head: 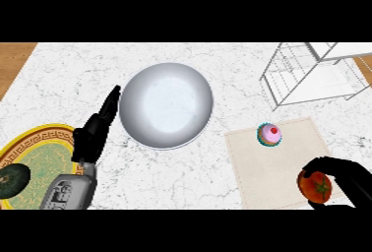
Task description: Pick the tomato from the placemat and place it in the tiered shelf
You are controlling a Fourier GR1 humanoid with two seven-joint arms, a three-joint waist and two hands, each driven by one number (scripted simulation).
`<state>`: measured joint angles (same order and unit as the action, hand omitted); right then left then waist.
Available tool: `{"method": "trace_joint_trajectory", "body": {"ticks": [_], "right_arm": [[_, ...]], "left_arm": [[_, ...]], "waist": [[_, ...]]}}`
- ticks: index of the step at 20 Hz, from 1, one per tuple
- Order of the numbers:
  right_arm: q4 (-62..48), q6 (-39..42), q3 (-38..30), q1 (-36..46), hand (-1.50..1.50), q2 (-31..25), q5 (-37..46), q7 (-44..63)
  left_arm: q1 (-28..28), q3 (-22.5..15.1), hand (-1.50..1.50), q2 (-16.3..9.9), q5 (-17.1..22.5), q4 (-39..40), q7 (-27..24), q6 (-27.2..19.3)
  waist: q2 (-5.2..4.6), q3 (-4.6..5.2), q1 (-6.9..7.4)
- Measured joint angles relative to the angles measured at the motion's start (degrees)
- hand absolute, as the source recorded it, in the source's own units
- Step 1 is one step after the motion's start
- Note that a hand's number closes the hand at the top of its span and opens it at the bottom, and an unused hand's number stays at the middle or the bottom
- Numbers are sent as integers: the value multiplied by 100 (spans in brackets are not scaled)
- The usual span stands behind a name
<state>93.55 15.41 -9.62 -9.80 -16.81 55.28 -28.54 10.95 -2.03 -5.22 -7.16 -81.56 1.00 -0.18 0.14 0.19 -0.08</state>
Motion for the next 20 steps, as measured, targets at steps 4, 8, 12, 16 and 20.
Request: {"method": "trace_joint_trajectory", "body": {"ticks": [4,8,12,16,20], "right_arm": [[121,-245,-141,-278,150,-8,-115,-367],[476,-12,-56,-360,150,190,-119,-35],[1141,430,710,-372,150,933,517,1440],[1643,575,1596,-275,150,1395,439,2913],[2221,319,2073,-164,150,1571,-470,3867]], "left_arm": [[-152,9,0,7,-33,-129,-1,13],[-88,-26,0,78,-99,-117,65,-14],[-53,0,0,54,-81,-62,66,25],[16,-22,0,88,-142,-74,159,-32],[7,17,0,60,-124,-37,81,-8]], "waist": [[7,3,-1],[-3,-9,-9],[-9,-4,9],[-8,-11,6],[-6,-16,-9]]}}
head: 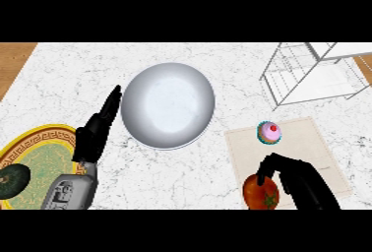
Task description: Pick the tomato from the placemat and place it in the tiered shelf
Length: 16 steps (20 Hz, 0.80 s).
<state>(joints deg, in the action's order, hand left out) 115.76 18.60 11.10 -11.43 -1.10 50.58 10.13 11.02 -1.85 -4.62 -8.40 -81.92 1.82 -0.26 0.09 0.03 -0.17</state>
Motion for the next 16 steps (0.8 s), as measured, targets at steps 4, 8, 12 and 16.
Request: {"method": "trace_joint_trajectory", "body": {"ticks": [4,8,12,16], "right_arm": [[891,-41,179,275,150,67,-465,892],[1634,-16,282,681,150,95,-663,1888],[1744,44,56,1271,150,31,-630,2549],[1765,63,-399,2010,150,-131,-615,2973]], "left_arm": [[-71,-17,0,9,-8,-93,49,-1],[-93,46,0,-42,56,-28,-62,89],[-48,37,0,-12,51,-79,18,73],[-65,62,0,-31,52,-46,-33,86]], "waist": [[4,0,2],[3,2,3],[9,4,-8],[9,4,-12]]}}
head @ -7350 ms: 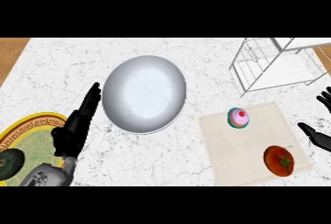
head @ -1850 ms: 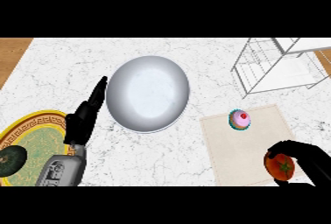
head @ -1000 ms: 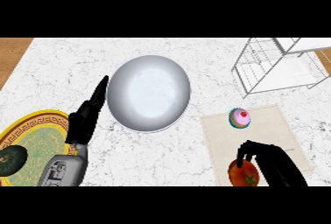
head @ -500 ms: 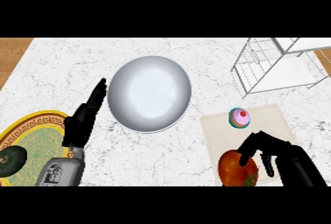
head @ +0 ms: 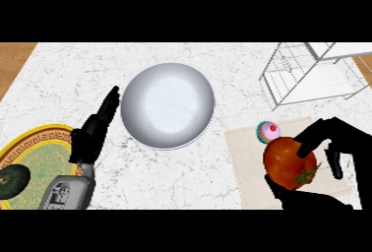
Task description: Pick the tomato from the placemat and place it in the tiered shelf
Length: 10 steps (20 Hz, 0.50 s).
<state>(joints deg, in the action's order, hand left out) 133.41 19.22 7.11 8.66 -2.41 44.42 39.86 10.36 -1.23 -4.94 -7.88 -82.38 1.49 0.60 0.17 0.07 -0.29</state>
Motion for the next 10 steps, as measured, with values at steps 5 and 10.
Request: {"method": "trace_joint_trajectory", "body": {"ticks": [5,10], "right_arm": [[-26,211,-665,1211,150,-349,8,692],[-288,465,-1433,2248,150,-857,-173,995]], "left_arm": [[-34,-31,0,-10,-41,-92,96,-1],[-108,-117,0,72,-107,-212,131,-50]], "waist": [[4,1,12],[-2,-2,27]]}}
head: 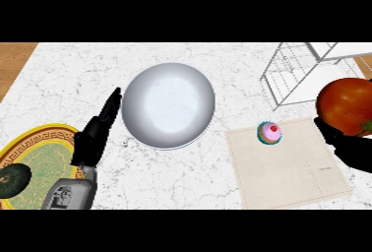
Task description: Pick the tomato from the placemat and place it in the tiered shelf
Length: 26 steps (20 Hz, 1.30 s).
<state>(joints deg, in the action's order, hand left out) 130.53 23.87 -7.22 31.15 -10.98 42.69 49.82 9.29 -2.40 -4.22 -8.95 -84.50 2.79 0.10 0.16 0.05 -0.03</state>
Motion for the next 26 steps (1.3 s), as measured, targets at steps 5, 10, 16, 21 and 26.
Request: {"method": "trace_joint_trajectory", "body": {"ticks": [5,10,16,21,26], "right_arm": [[-411,47,-533,838,150,-462,-269,110],[-1178,-239,-857,1230,150,-915,-213,-206],[-1986,-555,-930,1599,150,-1337,-155,-584],[-2484,-955,-764,1564,150,-1580,172,-1147],[-3369,-1528,-729,1633,150,-1737,432,-1795]], "left_arm": [[-48,79,0,-57,52,96,-165,91],[87,132,0,-33,50,254,-223,82],[124,169,0,-23,42,375,-278,96],[149,170,0,-48,68,170,-76,148],[226,196,0,-41,91,188,-23,175]], "waist": [[-5,0,6],[-14,-2,18],[-17,-3,27],[-17,-2,37],[-26,-4,55]]}}
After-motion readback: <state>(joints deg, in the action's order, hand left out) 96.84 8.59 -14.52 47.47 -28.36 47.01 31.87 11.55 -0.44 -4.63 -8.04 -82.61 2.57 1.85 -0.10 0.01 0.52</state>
